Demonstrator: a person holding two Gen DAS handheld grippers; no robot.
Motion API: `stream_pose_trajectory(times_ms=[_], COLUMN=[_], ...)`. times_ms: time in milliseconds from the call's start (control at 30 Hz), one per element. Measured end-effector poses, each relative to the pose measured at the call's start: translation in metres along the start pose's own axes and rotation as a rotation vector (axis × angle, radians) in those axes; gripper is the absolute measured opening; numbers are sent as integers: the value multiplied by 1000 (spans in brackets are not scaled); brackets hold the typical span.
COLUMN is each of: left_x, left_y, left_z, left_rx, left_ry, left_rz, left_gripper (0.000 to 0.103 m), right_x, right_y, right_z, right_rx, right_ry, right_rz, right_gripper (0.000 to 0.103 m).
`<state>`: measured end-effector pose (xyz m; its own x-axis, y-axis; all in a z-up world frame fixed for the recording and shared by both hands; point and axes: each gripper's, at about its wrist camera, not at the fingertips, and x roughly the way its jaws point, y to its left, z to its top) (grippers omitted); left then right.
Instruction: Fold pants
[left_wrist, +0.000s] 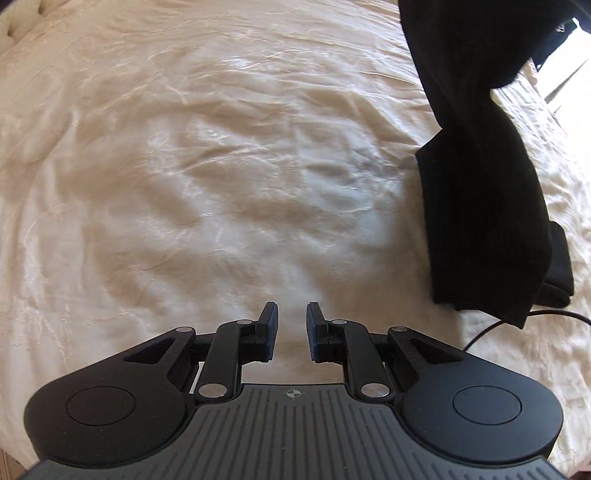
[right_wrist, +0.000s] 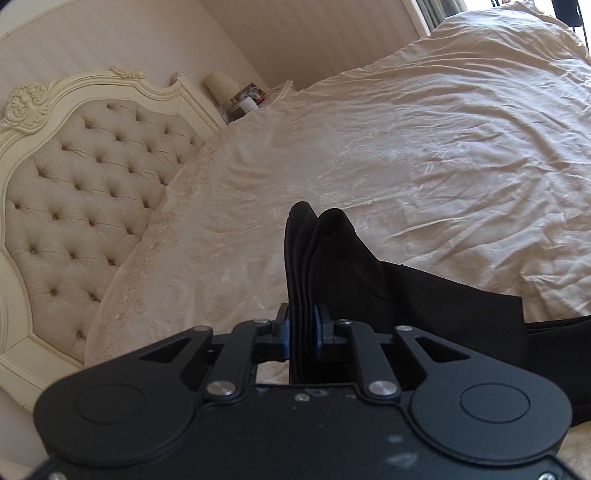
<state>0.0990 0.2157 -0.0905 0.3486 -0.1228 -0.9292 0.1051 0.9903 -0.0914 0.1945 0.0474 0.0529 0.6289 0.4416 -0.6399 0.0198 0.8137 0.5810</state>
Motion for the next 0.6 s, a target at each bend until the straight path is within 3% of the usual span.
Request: stream_pose_trajectory(times_ms=[167,367,467,600], left_x=[2,7,9,12], left_y=[36,45,39,18], left_z=[2,9,13,19], left_rx=[-18,7,21,51], left_ry=[22,34,27,14], left_rz=[39,56,46,29], left_gripper=[16,16,16,16], right_x=[57,71,48,-10], right_y=[47,39,9,-72], right_z=[-12,-16,-7,2], right_rx=[-30,9,38,92], right_ry=[58,68,55,35], right_rz=[12,1,-12,-82], right_gripper=[13,14,13,13])
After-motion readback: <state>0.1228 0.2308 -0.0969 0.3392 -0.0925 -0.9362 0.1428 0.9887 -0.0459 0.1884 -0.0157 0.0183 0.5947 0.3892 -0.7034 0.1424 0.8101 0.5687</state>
